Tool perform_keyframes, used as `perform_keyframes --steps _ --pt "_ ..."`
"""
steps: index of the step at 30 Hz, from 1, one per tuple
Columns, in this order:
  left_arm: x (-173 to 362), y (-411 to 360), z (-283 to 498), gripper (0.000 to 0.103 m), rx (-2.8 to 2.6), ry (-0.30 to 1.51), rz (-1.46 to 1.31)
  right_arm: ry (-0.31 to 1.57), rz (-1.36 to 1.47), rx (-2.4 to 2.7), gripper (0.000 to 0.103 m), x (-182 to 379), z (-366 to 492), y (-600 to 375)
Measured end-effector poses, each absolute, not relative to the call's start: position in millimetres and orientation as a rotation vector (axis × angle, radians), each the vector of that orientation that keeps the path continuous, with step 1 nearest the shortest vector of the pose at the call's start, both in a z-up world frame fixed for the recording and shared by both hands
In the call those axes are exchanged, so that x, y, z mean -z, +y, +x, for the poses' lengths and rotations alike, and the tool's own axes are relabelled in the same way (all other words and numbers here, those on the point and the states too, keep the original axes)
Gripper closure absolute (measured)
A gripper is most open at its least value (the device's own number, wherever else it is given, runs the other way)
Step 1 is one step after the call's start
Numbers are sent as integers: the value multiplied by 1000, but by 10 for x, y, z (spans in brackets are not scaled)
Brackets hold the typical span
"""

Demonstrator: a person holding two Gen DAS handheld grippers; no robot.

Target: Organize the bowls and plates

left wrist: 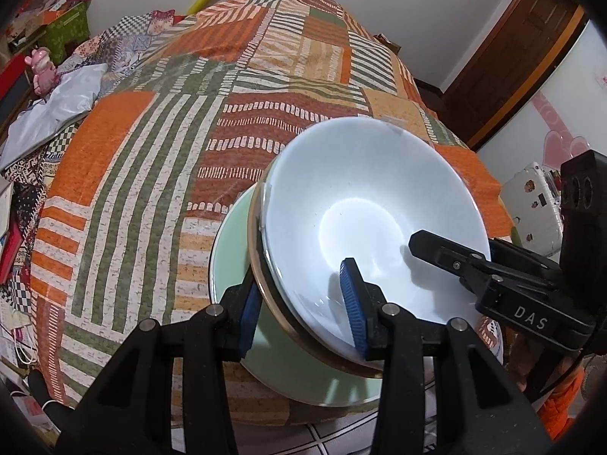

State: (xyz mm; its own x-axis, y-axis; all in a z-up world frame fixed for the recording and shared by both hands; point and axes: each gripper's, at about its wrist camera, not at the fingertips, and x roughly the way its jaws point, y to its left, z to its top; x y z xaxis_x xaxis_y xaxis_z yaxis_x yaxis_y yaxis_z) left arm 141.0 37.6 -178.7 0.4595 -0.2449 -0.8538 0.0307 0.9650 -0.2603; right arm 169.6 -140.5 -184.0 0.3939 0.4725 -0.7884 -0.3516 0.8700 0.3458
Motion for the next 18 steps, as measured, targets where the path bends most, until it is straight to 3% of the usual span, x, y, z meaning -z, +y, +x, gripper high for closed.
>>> perform_keyframes --steps 4,14,18 --pt "1634 430 1366 63 147 1042 -200 997 118 -507 47 1690 1635 -1461" --pt "977 488 1001 61 106 839 -176 794 77 -503 47 1049 1267 -1552" --pt "654 434 758 50 98 715 -136 686 48 -509 47 760 1060 -1558"
